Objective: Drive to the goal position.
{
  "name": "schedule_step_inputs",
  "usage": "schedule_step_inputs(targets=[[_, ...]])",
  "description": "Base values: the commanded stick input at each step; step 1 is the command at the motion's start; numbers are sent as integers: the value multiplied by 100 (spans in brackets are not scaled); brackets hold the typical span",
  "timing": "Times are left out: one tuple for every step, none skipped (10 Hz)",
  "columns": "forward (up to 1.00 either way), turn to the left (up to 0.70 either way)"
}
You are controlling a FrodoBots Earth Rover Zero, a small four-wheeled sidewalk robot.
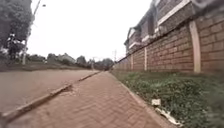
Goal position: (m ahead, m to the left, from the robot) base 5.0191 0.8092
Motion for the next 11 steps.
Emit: schedule_step_inputs(targets=[[70,0],[70,0],[70,1],[70,9],[70,32],[70,20],[70,5],[70,0],[70,0],[70,0],[70,0]])
